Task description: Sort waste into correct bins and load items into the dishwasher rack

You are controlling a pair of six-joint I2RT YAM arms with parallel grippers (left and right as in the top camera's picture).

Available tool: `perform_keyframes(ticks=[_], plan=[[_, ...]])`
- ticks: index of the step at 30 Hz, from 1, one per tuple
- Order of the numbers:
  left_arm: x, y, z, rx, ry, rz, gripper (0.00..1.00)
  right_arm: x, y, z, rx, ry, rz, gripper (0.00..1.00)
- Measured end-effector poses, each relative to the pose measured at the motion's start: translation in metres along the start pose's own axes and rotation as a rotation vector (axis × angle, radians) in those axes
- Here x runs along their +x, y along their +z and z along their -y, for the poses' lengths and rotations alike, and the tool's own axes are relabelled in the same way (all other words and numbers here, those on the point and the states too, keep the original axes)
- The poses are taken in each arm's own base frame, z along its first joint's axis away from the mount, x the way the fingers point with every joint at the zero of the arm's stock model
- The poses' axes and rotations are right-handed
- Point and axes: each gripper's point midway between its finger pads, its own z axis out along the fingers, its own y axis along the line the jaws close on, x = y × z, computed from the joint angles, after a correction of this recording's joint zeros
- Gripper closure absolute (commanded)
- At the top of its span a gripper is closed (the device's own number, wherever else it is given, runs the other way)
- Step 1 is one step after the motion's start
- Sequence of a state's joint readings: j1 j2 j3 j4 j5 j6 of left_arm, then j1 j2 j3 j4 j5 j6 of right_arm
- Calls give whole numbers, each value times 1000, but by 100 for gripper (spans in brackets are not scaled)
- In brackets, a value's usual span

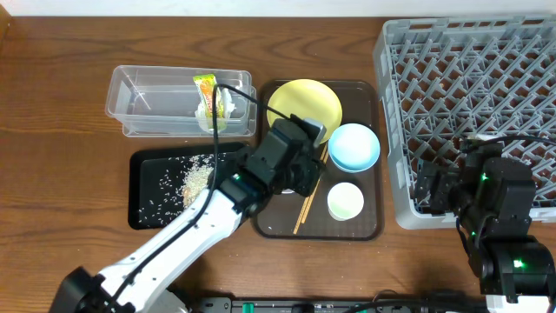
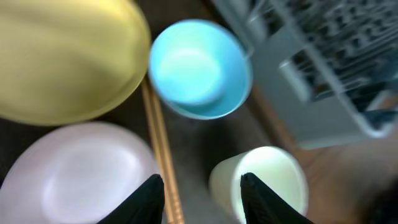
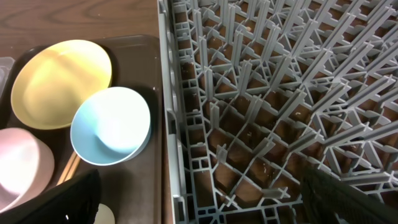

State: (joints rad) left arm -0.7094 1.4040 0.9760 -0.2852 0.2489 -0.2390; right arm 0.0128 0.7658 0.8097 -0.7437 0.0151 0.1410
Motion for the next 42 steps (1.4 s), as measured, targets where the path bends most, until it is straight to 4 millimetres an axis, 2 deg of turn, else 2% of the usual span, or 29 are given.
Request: perform_keyframes(ticks=[3,8,9,12,13,15,17,21,26,28,30,32,34,36,38,42], plan=[[8,7,9,19,15,-31,57,0,0,0,0,0,0,1],[42,41,12,14,19,-155,59,0,0,0,0,0,0,1],[52,50,12,11,17,-191,64,0,0,0,0,0,0,1],[76,68,11,-5,0,-269,88,0,0,0,0,0,0,1],[83,72,11,-9,-3,-290,92,0,0,0,0,0,0,1],[90,77,9,-14,-5,-314,94,0,0,0,0,0,0,1],[89,76,10,-11,-7,-310,94,0,0,0,0,0,-1,1],[73,64,11,0,-16,-262,94,0,0,0,0,0,0,1],[21,21,0,10,-113,-92,94,-3,0,1,5,0,13,1],[-5,-2,-18,-8,-225,2,94,-8,0,-3,-17,0,31,1],[-21,-16,-39,-26,-347,67,94,-11,1,-13,-74,-1,40,1],[-40,-25,-60,-7,-486,132,94,-11,2,-30,-172,-17,30,1],[-59,-27,-69,76,-565,182,94,-8,3,-50,-288,-40,5,1],[-77,-27,-67,210,-595,206,94,-1,4,-75,-437,-75,-43,4],[-84,-26,-52,379,-588,173,94,7,4,-98,-572,-109,-86,9],[-65,-25,-21,620,-589,-5,94,9,4,-130,-792,-150,-112,9]])
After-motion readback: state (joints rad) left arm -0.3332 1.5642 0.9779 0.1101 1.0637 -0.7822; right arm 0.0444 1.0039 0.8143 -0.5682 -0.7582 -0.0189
